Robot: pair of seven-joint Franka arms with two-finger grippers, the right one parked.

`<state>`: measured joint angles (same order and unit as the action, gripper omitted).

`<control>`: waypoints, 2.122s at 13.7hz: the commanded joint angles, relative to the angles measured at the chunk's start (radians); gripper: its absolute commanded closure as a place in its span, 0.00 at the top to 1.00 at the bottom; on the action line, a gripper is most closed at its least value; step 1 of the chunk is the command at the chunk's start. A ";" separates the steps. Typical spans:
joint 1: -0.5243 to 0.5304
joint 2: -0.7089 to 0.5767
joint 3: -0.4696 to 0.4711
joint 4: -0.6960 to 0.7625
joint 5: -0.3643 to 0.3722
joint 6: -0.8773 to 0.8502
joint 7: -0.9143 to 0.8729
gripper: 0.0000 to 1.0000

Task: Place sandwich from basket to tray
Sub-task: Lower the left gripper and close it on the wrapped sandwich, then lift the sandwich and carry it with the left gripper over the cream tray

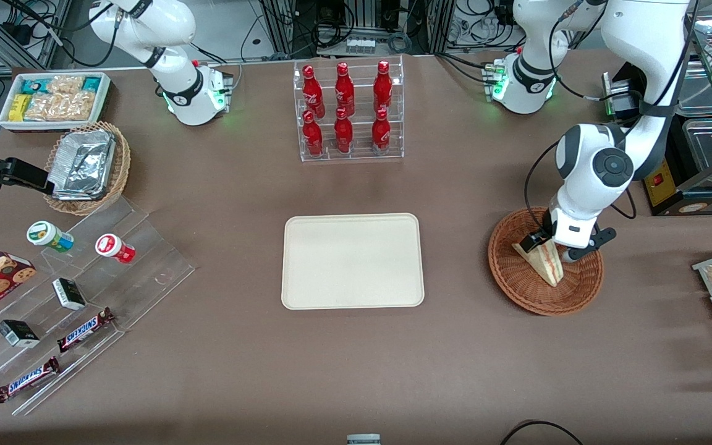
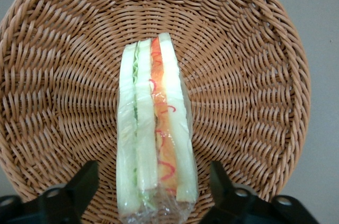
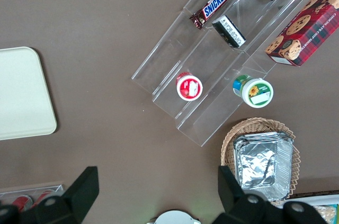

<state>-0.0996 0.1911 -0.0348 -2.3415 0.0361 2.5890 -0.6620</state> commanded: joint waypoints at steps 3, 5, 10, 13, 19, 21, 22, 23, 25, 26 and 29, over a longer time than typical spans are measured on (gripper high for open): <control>-0.002 0.001 0.003 -0.004 0.004 0.014 -0.034 0.24; -0.002 -0.007 0.003 0.004 0.004 0.008 -0.034 0.23; -0.005 -0.088 0.001 0.062 0.014 -0.143 -0.019 0.23; -0.008 -0.113 -0.046 0.224 0.015 -0.437 -0.028 0.23; -0.009 -0.088 -0.255 0.467 0.013 -0.707 -0.106 0.23; -0.011 -0.032 -0.345 0.516 0.011 -0.696 -0.160 0.23; -0.011 0.014 -0.396 0.559 0.013 -0.696 -0.178 0.23; -0.017 0.057 -0.436 0.602 0.019 -0.695 -0.188 0.23; -0.104 0.140 -0.448 0.683 0.065 -0.695 -0.215 0.23; -0.142 0.193 -0.448 0.729 0.082 -0.695 -0.229 0.23; -0.227 0.356 -0.447 0.881 0.116 -0.682 -0.289 0.23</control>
<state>-0.2845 0.4113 -0.4843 -1.6156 0.1216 1.9207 -0.9116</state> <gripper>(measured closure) 0.771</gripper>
